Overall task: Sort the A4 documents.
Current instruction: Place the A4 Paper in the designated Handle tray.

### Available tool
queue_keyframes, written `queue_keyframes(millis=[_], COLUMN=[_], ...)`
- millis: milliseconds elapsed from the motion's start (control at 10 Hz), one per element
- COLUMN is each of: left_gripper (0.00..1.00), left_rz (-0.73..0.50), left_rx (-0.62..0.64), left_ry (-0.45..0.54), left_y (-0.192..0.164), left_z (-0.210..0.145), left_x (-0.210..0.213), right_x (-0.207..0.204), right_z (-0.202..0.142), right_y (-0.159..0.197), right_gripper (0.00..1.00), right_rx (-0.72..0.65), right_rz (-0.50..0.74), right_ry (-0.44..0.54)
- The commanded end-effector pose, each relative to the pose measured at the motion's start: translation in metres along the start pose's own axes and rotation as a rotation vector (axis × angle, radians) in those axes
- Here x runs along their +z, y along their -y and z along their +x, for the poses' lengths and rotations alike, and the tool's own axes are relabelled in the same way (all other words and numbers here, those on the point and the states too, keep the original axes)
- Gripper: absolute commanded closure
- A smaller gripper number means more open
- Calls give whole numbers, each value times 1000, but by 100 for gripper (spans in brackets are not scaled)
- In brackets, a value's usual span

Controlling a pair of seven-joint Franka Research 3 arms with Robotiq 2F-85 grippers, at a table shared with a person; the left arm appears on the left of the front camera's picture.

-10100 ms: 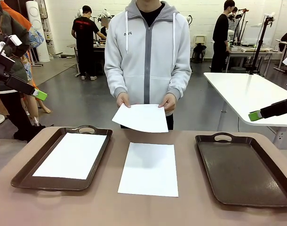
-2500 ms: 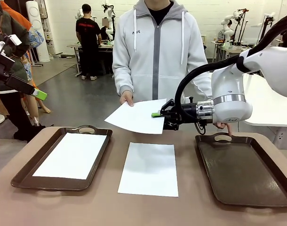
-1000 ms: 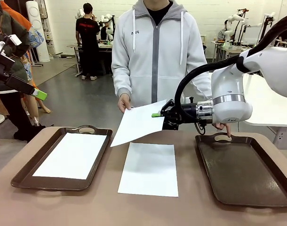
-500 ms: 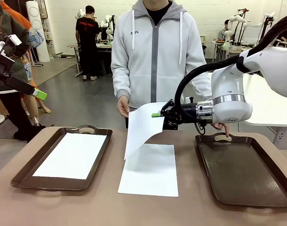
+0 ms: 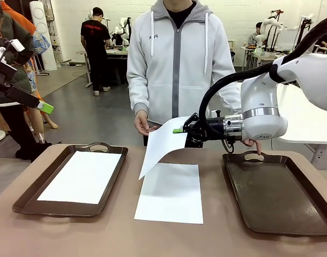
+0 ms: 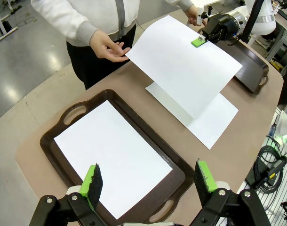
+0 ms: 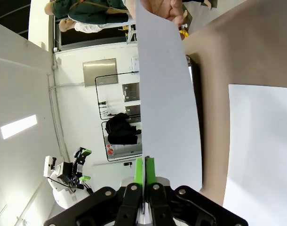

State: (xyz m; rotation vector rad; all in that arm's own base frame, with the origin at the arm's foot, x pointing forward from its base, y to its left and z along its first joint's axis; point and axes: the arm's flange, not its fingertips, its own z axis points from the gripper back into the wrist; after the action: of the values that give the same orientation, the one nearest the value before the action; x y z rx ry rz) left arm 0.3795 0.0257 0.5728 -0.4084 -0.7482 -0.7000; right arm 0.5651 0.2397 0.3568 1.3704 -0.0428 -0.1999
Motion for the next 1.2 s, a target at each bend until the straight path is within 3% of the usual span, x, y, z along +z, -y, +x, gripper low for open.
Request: queue_keyframes(millis=[0,400,700,900,1100], left_gripper=[0,0,0,0,0], left_rz=[4,4,4,4,4], left_rx=[-14,-14,-14,-14,-14], left_ry=[-5,-5,-5,-5,-5], left_y=[0,0,0,0,0], left_z=[-1,-1,-1,-1,-1], left_x=[-1,-1,-1,-1,-1], right_x=[0,0,106,158,195], right_z=[0,0,-25,-39,-46], right_y=[0,0,-29,-34,-32], right_gripper=[100,99,99,99,99], right_rx=[0,0,92,113,102], right_rz=[-1,0,87,54,9], right_ry=[2,0,-30,-53,-155])
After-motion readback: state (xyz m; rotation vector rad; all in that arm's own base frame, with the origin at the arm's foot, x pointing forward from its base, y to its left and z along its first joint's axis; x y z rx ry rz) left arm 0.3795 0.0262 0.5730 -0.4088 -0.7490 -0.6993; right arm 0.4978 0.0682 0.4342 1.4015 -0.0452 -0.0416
